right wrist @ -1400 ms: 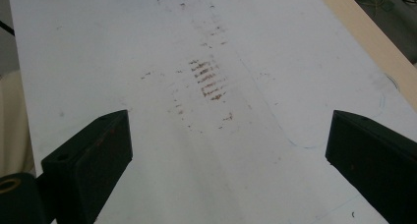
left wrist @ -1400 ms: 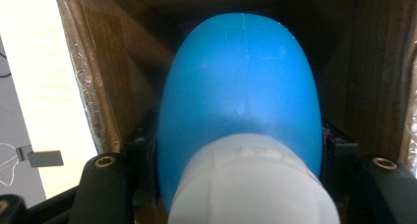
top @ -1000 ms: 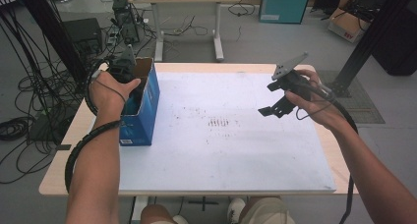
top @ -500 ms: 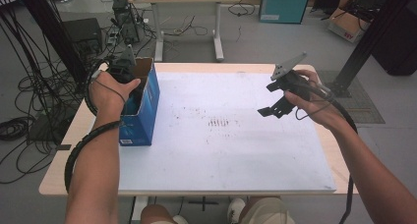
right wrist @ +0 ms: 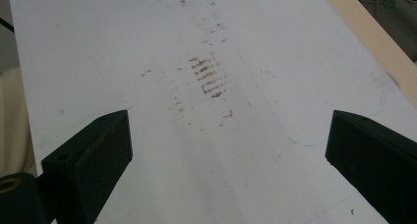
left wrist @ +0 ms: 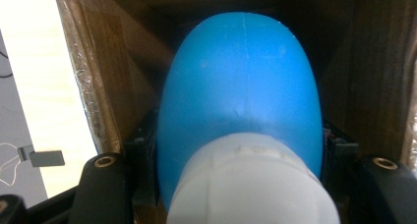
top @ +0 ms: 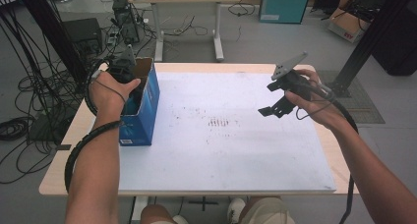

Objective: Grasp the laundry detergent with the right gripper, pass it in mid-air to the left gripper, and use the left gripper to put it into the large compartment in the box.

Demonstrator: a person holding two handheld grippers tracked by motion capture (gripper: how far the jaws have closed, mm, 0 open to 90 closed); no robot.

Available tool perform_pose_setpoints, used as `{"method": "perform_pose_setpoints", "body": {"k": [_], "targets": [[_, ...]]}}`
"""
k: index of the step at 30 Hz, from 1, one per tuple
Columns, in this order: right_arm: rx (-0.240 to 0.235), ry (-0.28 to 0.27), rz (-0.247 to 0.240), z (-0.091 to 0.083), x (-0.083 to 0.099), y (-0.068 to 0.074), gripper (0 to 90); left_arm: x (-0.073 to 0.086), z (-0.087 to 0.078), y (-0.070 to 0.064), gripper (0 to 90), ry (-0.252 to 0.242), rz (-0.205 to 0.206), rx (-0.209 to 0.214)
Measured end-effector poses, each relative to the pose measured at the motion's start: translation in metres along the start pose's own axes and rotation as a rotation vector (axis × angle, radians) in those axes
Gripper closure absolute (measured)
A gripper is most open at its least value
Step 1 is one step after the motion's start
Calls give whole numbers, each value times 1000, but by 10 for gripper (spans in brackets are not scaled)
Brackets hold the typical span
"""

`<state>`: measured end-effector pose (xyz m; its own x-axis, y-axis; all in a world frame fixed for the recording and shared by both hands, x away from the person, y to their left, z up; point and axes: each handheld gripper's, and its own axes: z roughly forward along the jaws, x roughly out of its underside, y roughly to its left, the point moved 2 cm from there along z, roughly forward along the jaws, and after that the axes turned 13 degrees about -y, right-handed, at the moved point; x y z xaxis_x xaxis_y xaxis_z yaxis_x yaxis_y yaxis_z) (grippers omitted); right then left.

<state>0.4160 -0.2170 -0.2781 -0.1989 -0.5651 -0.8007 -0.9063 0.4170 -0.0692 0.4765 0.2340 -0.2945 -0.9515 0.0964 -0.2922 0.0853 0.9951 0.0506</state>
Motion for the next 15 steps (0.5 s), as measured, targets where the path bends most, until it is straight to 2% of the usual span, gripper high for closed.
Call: {"method": "perform_pose_setpoints", "body": {"k": [4,5,14,15], "targets": [[5,-4,10,1,-1,1,38,0,0,0,364,-1,-1,0],[-3,-2,-2,1,0,0,38,0,0,0,363,0,0,0],[-5,-2,-1,3,0,2,37,0,1,0,332,6,7,3],[-1,-4,1,3,1,2,38,0,1,-1,327,0,-2,8]]}}
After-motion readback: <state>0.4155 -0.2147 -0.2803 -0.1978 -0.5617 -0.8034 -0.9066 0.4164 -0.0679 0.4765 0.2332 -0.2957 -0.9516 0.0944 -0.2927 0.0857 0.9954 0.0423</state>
